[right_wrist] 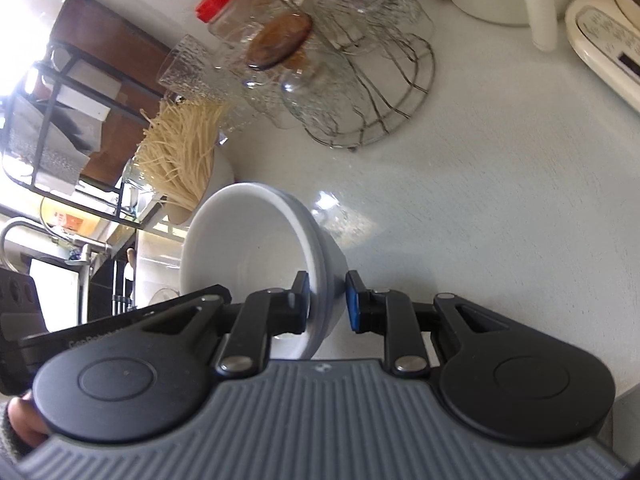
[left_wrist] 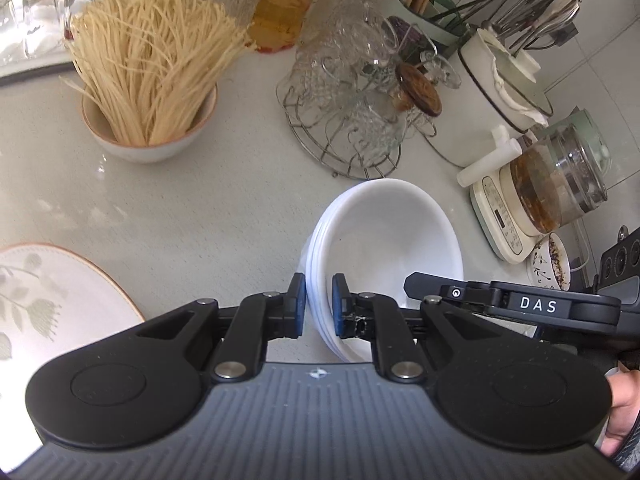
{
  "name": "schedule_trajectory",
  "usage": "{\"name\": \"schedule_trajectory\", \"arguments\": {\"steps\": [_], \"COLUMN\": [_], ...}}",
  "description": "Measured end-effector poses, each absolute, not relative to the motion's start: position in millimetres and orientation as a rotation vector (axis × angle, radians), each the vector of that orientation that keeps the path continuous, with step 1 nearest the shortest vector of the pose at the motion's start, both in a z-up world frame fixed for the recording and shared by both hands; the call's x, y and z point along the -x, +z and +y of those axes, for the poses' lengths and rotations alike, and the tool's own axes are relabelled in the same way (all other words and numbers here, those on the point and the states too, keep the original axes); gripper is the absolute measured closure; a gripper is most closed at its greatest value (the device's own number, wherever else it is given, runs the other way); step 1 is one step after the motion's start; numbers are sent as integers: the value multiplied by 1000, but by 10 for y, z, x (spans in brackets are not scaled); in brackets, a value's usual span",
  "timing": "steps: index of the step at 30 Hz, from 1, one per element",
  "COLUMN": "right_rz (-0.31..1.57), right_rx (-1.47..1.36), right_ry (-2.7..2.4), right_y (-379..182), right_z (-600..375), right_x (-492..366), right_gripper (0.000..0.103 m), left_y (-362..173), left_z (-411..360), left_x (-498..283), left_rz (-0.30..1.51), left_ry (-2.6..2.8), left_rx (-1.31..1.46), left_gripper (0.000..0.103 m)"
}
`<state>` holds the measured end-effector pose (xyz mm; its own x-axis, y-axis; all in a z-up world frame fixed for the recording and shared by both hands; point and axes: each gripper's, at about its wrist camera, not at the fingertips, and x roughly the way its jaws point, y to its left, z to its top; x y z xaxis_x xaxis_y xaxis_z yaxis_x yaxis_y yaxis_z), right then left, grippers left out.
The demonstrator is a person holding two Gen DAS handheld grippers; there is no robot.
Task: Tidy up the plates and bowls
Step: 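Lift the bowl stack with both grippers and carry it over the floral plates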
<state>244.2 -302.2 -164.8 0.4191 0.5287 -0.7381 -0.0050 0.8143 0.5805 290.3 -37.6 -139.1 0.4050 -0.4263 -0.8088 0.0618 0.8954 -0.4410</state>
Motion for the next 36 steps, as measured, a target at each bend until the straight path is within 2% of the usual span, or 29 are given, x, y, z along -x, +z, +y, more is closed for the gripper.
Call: {"name": "schedule_trajectory", "arguments": {"steps": [19,36], "right_rz": [919,912], "right_rx": [-436,-379], "right_ry": [386,473], "right_y": [-959,-924], "right_z": [-2598,-1946], "right_x": [-2330,-2240], "right_gripper": [81,81], "left_y": [-772,-858], "left_z": [72,800], "left_x": [-2681,-2235], "left_rz": [1010,976], "left_ry": [-328,-236], "left_rx": [412,510], "left_gripper": [87,87]}}
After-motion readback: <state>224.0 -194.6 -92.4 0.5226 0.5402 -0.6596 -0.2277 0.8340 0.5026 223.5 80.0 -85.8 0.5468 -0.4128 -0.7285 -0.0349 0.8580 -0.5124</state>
